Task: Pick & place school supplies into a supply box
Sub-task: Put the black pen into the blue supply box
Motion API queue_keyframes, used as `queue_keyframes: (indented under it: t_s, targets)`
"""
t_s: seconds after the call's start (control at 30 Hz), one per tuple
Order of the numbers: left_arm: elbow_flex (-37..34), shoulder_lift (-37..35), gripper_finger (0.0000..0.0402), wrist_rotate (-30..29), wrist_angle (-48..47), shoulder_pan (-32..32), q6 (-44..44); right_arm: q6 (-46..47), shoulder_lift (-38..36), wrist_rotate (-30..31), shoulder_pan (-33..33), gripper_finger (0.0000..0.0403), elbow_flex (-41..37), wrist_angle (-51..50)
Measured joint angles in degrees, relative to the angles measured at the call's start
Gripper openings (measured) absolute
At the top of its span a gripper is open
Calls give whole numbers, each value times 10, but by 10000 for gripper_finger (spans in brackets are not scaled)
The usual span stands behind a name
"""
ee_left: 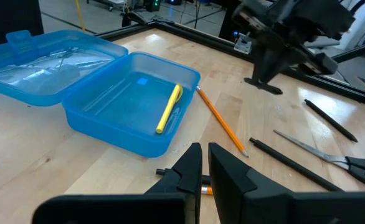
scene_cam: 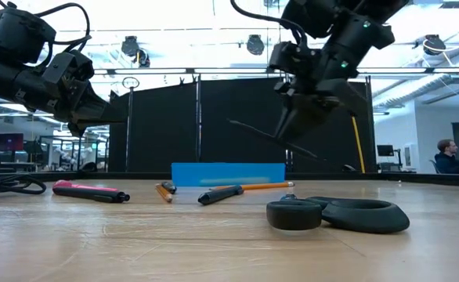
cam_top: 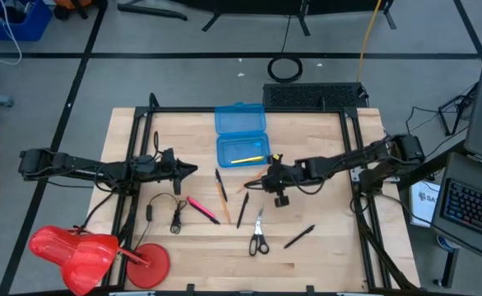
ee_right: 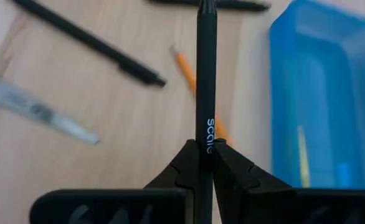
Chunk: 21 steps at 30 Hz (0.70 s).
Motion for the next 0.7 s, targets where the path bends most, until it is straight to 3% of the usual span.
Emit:
queue_keyframes:
  t_s: [0.7]
  targets:
    - [0,0,31,0,0,0,-3,-123,0,-27,-102,19,0,145]
